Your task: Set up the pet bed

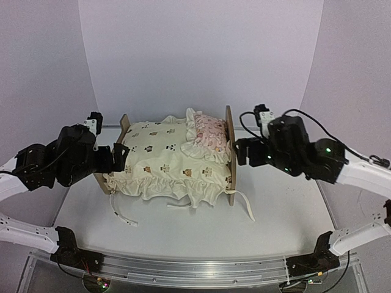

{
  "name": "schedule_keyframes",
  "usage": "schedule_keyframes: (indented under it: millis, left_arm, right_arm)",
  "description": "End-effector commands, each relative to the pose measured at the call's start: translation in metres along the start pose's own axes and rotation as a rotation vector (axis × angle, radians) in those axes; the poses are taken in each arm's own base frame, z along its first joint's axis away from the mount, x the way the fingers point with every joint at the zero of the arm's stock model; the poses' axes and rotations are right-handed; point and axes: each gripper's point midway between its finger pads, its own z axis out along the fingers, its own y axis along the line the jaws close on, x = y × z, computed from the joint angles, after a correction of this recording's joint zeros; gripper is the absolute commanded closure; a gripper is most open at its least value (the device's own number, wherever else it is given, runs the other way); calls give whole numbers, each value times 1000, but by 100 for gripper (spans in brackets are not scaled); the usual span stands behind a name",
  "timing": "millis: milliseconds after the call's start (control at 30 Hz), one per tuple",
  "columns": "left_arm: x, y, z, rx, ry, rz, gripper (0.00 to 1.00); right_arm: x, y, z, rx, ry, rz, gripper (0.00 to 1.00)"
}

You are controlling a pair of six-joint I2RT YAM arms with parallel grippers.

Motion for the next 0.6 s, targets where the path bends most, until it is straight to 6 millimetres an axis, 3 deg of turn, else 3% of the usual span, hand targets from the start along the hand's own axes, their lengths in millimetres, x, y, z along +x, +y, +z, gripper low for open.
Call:
schedule_keyframes:
  millis: [0, 100, 267, 567]
  left_arm:
    - [-20, 12, -14, -19, -70, 3, 0]
    - [-14, 11, -14, 4, -63, -4, 0]
    - [2, 15, -9, -18, -11, 2, 0]
    - [17, 16, -4, -21, 25, 12, 0]
  right_arm:
    - [13, -38, -29, 25, -110, 32, 2]
    - [40, -57, -39, 30, -110, 49, 2]
    - [64, -68, -47, 13, -89, 63, 2]
    - [74, -61, -43, -17, -45, 29, 2]
